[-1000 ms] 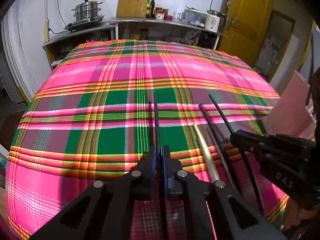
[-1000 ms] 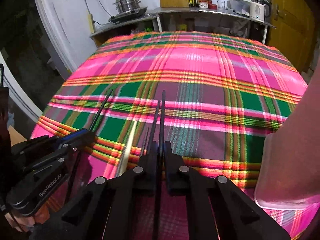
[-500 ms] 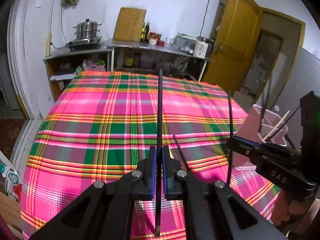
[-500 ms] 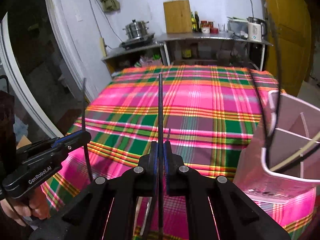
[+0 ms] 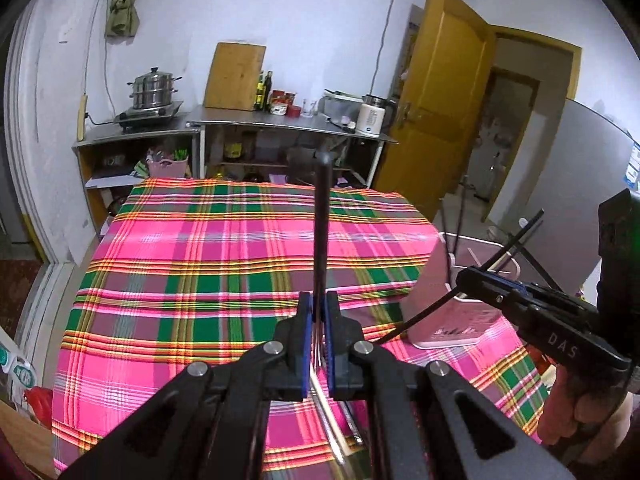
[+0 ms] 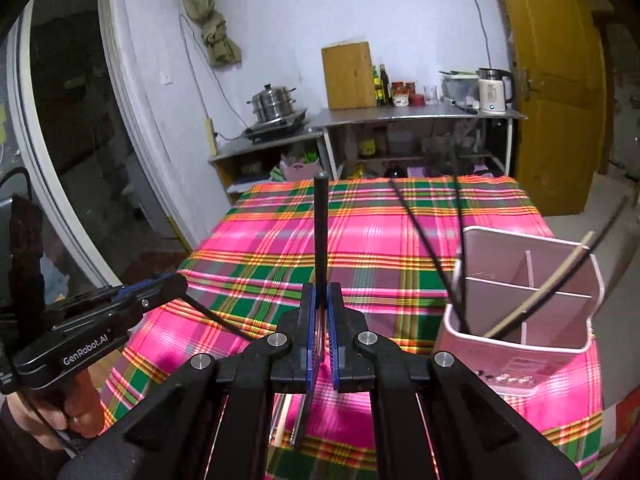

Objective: Organize utensils
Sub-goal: 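Lift the black chopsticks in both tools and carry them over the pink basket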

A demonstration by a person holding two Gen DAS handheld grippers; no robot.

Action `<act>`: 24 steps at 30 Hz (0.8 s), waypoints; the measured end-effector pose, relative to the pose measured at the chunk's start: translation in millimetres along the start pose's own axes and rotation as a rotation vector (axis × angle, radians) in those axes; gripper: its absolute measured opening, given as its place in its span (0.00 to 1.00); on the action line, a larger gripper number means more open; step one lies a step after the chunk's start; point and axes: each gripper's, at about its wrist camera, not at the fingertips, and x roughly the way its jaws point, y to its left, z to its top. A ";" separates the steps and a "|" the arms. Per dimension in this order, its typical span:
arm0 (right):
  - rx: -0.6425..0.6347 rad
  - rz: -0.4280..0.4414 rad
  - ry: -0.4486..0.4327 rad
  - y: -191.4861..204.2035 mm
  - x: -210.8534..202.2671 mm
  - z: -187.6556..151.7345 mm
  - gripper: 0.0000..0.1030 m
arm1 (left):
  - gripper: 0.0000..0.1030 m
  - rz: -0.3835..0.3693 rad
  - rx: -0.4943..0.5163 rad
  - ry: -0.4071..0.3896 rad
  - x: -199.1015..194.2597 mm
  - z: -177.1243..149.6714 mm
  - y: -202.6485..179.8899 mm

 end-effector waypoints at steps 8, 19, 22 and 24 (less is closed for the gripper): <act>0.024 -0.018 -0.041 -16.6 -33.6 -3.8 0.05 | 0.06 -0.057 0.027 0.025 -4.5 0.9 -29.4; 0.106 -0.087 -0.091 -61.9 -77.1 -8.7 0.05 | 0.06 -0.176 0.081 0.057 8.7 14.4 -84.7; 0.117 -0.110 -0.118 -72.1 -88.6 -3.0 0.05 | 0.06 -0.203 0.089 0.044 8.9 24.1 -99.6; 0.125 -0.120 -0.139 -77.8 -95.0 2.6 0.05 | 0.06 -0.218 0.095 0.030 8.5 33.6 -108.7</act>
